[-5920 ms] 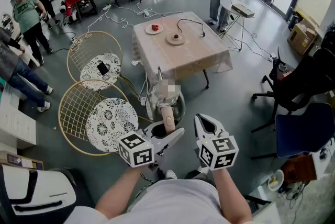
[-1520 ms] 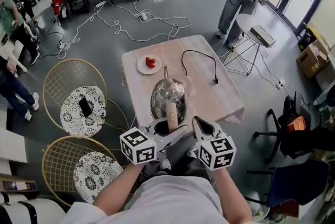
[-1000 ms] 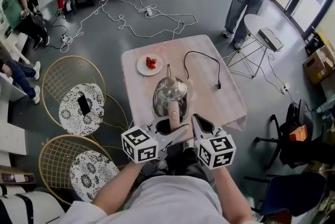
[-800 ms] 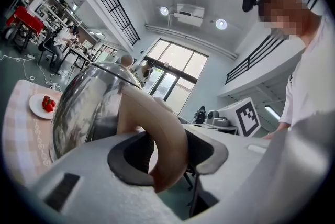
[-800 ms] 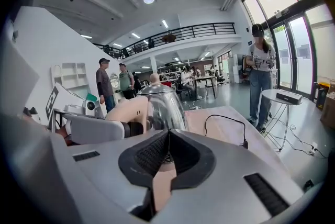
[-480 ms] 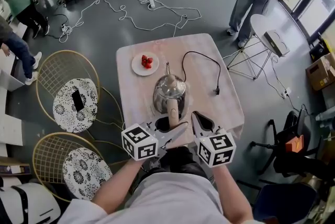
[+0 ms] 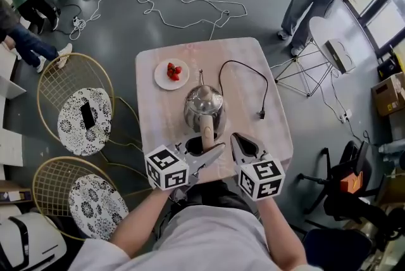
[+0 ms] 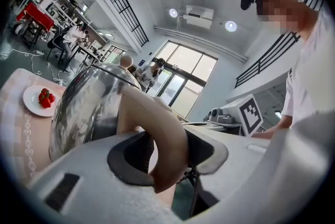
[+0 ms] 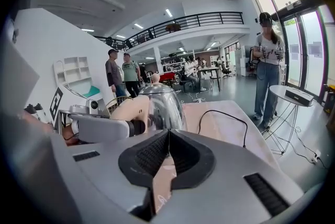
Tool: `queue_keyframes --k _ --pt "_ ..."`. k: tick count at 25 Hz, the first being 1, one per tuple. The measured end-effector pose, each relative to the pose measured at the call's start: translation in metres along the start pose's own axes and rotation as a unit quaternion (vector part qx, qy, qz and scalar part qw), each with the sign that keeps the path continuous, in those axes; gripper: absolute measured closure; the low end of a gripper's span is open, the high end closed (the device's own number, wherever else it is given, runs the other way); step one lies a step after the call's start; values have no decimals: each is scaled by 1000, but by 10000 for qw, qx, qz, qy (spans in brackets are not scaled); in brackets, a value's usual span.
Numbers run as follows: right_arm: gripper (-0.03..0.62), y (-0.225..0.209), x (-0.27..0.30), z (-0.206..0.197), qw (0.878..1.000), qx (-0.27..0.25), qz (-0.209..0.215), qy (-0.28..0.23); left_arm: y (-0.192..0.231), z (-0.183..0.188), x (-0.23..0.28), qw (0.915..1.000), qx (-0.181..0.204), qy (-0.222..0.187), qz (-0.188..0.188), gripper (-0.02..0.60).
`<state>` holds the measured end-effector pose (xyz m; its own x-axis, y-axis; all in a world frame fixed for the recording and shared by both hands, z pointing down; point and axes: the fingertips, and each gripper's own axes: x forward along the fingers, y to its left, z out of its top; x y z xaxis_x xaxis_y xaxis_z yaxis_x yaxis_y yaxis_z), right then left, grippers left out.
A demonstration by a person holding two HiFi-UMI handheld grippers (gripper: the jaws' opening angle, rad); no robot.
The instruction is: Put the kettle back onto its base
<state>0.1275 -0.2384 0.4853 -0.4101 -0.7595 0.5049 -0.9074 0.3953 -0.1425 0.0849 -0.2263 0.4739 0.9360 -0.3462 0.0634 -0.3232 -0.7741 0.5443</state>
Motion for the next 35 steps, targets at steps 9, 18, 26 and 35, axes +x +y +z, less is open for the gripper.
queue_keyframes --k 9,18,26,35 --pt "589 -14 24 -3 9993 -124 232 251 21 -1 15 9997 0 2 228 411" --pt "589 -21 41 -6 9982 -137 431 405 37 -5 27 9994 -8 34 353 411" --pt "589 -36 45 -7 9981 -15 419 446 45 -7 38 9992 41 104 393 411" --pt "589 -35 51 -5 9982 118 395 429 48 -14 38 9986 111 278 437 413"
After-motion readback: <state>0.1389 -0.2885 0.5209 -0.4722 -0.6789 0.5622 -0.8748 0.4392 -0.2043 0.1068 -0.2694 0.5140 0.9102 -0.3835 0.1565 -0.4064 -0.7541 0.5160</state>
